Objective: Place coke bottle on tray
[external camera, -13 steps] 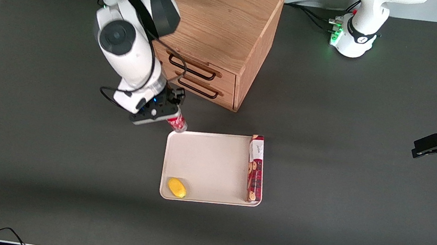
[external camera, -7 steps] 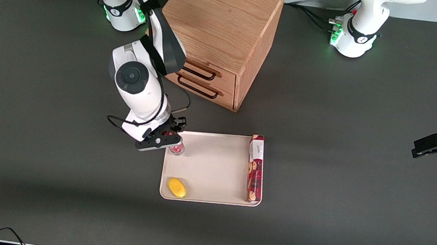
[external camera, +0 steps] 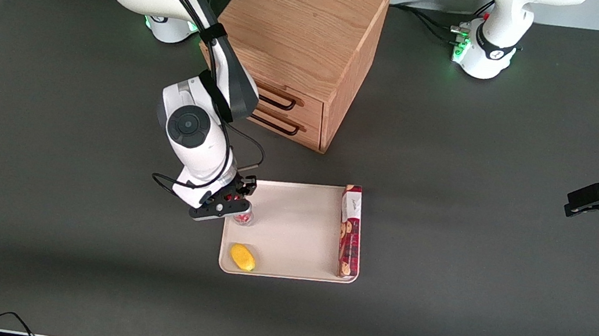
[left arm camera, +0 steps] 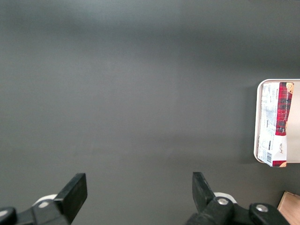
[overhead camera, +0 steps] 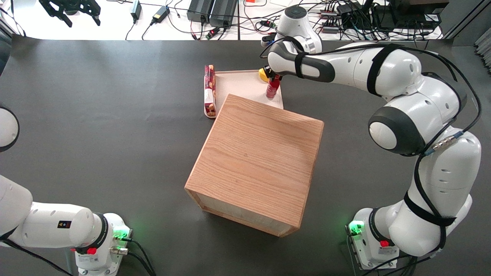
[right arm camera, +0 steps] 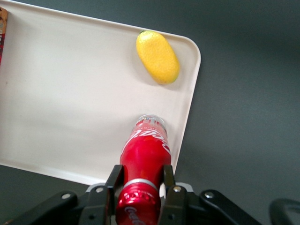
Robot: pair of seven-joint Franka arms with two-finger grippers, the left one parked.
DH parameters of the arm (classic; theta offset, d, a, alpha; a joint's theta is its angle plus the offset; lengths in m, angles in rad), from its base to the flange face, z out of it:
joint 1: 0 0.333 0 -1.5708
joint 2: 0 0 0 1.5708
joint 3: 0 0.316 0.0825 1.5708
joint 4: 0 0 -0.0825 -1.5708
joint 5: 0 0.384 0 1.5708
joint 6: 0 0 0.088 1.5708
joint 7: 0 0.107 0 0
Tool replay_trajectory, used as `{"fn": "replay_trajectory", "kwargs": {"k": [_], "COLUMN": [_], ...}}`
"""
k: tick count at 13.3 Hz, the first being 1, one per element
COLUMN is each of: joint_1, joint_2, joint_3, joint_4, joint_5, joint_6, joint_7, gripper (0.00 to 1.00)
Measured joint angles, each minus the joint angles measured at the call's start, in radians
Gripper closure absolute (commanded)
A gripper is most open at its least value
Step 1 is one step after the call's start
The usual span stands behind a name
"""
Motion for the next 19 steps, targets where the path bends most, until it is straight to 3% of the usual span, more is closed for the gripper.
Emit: {"fn": "replay_trajectory", "kwargs": {"k": [2,3,4,14,16,19], "joint_1": [-0.001,-0.002,-0.002,-0.004,-0.011,-0.089], "joint_2": [0.005,0.009,0.012,0.004,-0.057,-0.248], "joint_3": [0.0,0.0,-0.001,-0.017,-0.049,-0.075], "joint_4": [0.002,0.002,0.002,0.048,0.085,0.098], "joint_5": [-0.001,-0.001,-0.001,-0.001,-0.001,-0.001], "joint_6": [0.0,0.0,0.0,-0.013,-0.133,-0.439], "joint_7": [0.0,0.0,0.0,0.001,0.001,-0.02], "gripper": [1.0,0.67,0.02,0.0,0.0,0.0]}}
